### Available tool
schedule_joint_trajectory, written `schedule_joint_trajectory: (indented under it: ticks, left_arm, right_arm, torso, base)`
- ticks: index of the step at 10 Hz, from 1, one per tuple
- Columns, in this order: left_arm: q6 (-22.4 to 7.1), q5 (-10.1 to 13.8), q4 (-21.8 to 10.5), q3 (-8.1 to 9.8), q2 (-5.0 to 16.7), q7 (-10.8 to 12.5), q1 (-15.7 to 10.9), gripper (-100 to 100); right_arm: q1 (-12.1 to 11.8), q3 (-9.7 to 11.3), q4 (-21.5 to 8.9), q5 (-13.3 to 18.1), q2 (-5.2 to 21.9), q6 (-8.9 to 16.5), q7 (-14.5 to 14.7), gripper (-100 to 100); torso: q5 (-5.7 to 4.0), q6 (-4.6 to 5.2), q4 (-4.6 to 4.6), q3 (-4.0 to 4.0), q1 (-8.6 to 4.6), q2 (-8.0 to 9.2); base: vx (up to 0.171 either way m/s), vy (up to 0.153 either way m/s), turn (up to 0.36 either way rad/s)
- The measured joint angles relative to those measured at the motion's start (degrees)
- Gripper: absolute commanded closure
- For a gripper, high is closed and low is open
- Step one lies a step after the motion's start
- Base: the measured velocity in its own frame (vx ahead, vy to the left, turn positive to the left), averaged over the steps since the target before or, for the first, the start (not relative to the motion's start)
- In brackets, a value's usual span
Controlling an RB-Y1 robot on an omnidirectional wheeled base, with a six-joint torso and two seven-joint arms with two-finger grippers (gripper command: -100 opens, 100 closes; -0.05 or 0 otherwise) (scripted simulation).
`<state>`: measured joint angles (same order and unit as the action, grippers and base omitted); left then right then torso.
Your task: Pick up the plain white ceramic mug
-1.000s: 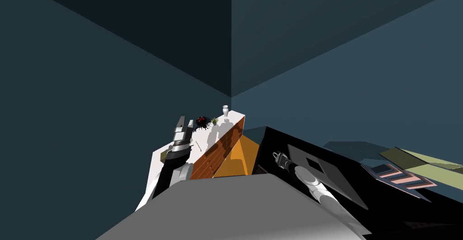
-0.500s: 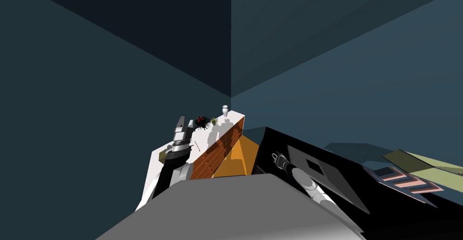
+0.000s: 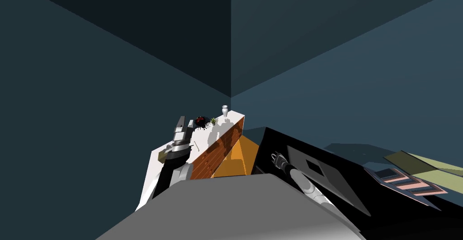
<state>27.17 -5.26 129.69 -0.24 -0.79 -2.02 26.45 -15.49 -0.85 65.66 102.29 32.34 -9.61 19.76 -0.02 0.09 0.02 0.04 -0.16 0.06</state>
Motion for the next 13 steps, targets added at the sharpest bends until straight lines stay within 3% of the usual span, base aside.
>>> schedule_joint_trajectory:
  ticks: [2,4,5,9,10,11,13]
  left_arm:
    - [0.0,0.0,0.0,0.00,0.0,0.0,0.0,0]
    - [0.0,0.0,0.0,0.00,0.0,0.0,0.0,0]
    - [0.0,0.0,0.0,0.00,0.0,0.0,0.0,0]
    - [0.0,0.0,0.0,0.00,0.0,0.0,0.0,0]
    - [0.0,0.0,0.0,0.00,0.0,0.0,0.0,0]
    - [0.0,0.0,0.0,0.00,0.0,0.0,0.0,0]
    - [0.0,0.0,0.0,-0.01,0.0,0.0,0.0,0]
  right_arm:
    - [-1.5,0.9,2.6,3.5,-0.5,1.3,-4.2,-100]
    - [-2.0,2.1,3.9,4.6,-0.4,2.8,-7.5,-100]
    - [-2.0,2.1,3.9,4.5,-0.4,2.9,-7.8,100]
    - [-1.8,1.9,4.0,4.6,-0.2,3.0,-7.7,100]
    - [-1.8,1.9,4.0,4.6,-0.2,3.1,-7.7,0]
    - [-1.8,1.9,4.0,4.6,-0.2,3.1,-7.7,100]
    - [-0.4,0.7,1.5,1.3,0.1,1.3,-4.5,100]
  torso:
    - [0.00,0.00,-0.01,-0.01,0.01,-0.02]
    - [0.00,0.00,0.00,0.00,0.04,0.00]
    - [0.02,0.00,0.00,0.00,0.11,0.01]
    - [-0.15,0.02,-0.12,-0.07,0.14,-0.01]
    - [-0.15,0.02,-0.12,-0.07,0.13,-0.01]
    - [-0.15,0.02,-0.12,-0.06,0.13,-0.01]
    - [-0.30,0.16,-0.29,-0.16,0.11,-0.02]
  base:
    - [0.010,-0.048,0.023]
    - [-0.001,-0.018,0.003]
    - [0.000,0.000,0.000]
    - [0.001,-0.002,-0.001]
    - [0.000,0.000,0.000]
    - [-0.005,0.044,-0.030]
    - [-0.018,0.077,-0.026]
